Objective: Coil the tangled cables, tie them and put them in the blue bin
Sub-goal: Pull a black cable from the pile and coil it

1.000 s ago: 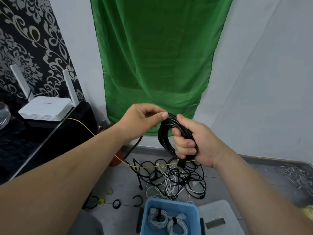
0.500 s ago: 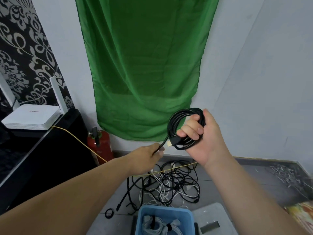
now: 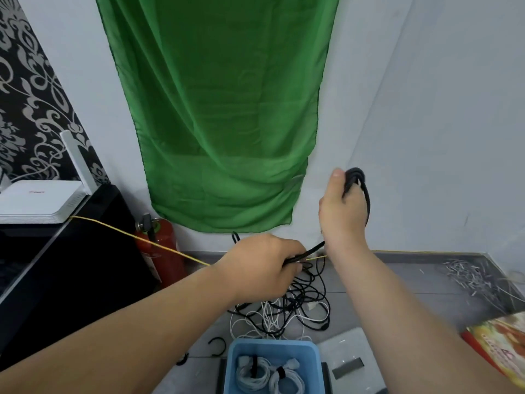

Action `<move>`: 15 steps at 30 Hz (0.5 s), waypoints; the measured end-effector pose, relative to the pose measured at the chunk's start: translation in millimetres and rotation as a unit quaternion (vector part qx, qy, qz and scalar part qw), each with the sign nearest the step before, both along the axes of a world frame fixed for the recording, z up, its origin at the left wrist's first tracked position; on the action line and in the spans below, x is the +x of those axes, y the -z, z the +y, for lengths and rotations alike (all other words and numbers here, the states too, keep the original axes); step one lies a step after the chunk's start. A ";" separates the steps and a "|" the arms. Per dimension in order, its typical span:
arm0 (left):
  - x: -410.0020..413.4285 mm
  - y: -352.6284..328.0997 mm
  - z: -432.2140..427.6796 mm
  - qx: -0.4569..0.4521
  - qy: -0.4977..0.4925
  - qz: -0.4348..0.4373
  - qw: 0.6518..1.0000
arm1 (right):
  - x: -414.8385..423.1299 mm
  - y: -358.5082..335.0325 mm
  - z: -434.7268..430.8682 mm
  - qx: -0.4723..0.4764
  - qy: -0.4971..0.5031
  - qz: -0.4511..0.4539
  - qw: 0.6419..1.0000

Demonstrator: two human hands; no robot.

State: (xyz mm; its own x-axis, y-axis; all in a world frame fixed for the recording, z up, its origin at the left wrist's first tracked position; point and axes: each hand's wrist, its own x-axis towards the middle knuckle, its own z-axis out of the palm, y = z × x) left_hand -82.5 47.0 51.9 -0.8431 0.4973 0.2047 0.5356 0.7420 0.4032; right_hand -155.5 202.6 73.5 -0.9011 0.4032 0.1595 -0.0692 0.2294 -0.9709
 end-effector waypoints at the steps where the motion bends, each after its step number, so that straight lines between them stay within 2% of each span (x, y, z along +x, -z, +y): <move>1: -2.5 -3.7 -1.1 -0.002 0.002 0.020 1.000 | 1.9 1.9 0.6 0.070 -0.022 0.008 0.997; 4: -13.9 -14.9 -16.1 0.031 -0.002 0.065 0.997 | 10.4 3.7 0.7 0.205 -0.065 0.018 0.976; 8: -19.9 -29.8 -31.0 0.055 -0.014 0.155 0.986 | 17.9 1.3 -7.7 0.286 -0.161 -0.017 0.944; 11: -27.3 -39.8 -45.0 0.112 -0.023 0.159 0.981 | 24.4 -9.0 -7.2 0.233 -0.258 -0.073 0.935; 15: -37.5 -38.6 -63.9 0.163 -0.020 0.141 0.976 | 36.7 -15.8 -5.4 0.016 -0.392 -0.201 0.898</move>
